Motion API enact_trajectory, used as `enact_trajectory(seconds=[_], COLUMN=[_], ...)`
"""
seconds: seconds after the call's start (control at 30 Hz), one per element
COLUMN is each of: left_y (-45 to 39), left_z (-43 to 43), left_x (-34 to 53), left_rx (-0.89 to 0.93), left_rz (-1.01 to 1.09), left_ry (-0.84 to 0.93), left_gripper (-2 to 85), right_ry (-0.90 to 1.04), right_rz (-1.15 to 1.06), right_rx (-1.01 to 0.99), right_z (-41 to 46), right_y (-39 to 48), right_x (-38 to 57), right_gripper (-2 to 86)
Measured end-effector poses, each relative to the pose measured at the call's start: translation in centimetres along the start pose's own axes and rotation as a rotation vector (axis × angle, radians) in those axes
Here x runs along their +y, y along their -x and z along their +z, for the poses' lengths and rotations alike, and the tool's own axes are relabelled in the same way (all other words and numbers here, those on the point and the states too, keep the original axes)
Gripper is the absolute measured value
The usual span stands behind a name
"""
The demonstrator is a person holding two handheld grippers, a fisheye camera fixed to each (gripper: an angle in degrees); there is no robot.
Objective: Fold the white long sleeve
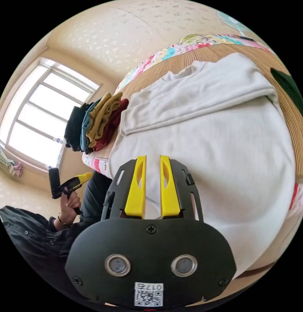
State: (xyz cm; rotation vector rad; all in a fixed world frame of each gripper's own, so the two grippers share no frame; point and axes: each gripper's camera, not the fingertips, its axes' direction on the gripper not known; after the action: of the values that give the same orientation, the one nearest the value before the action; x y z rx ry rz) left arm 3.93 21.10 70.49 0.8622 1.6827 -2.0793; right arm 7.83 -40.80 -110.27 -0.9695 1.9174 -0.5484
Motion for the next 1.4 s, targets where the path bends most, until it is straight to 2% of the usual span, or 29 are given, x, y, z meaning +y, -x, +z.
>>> enact_trajectory(seconds=[0.1,0.17,0.23,0.37,0.53,0.67,0.83,0.9,0.97,1.03,1.17,1.2,1.3,1.4], left_y=[2.3,3.5,5.2,6.7,7.4,8.1,10.8,11.7,12.4,13.4,13.5,13.5,14.5,16.4], left_z=[0.0,1.7,5.4,9.4,14.5,16.6,14.5,12.9,11.3,9.2,3.1,0.7,-5.7,-12.0], left_x=[-1.5,-3.0,-4.8,-6.1,-7.1,-6.3,-7.9,-8.7,-9.0,-8.9,-10.1,-10.8,-12.8,-14.8], left_rx=[-0.008,-0.021,-0.010,-0.115,-0.219,-0.310,-0.254,-0.227,-0.156,0.074,0.383,0.513,0.839,1.027], left_rz=[0.048,0.114,0.183,0.254,0.359,0.423,0.399,0.392,0.389,0.359,0.376,0.376,0.353,0.358], left_ry=[0.070,0.199,0.445,0.673,0.860,0.925,0.851,0.871,0.926,1.034,0.954,0.913,0.758,0.577], left_gripper=[10.9,12.1,13.9,16.2,15.8,15.3,4.3,3.6,3.4,3.4,3.2,3.2,2.7,2.6], right_ry=[-0.072,-0.136,-0.154,-0.115,-0.010,0.034,0.078,0.117,0.202,0.240,0.318,0.316,0.240,-0.014], right_rz=[0.103,0.152,0.193,0.265,0.311,0.335,0.331,0.323,0.275,0.247,0.202,0.201,0.220,0.144], right_rx=[0.004,0.097,0.177,0.316,0.175,0.123,0.123,0.143,0.115,0.105,-0.046,-0.074,-0.195,-0.460], right_z=[-5.2,-10.8,-14.5,-19.6,-19.3,-18.4,-19.4,-20.1,-21.2,-22.3,-24.2,-24.5,-27.1,-31.8], right_y=[-2.7,-4.0,-4.9,-7.2,-9.8,-10.4,-10.9,-11.4,-12.3,-13.1,-15.1,-15.5,-17.8,-19.3], right_x=[5.1,8.3,10.2,13.5,15.6,16.3,17.2,17.5,17.8,18.2,20.2,20.6,22.7,25.0], right_gripper=[7.9,8.7,9.5,12.1,13.7,14.0,12.8,11.9,10.7,8.9,5.5,5.2,4.0,3.4])
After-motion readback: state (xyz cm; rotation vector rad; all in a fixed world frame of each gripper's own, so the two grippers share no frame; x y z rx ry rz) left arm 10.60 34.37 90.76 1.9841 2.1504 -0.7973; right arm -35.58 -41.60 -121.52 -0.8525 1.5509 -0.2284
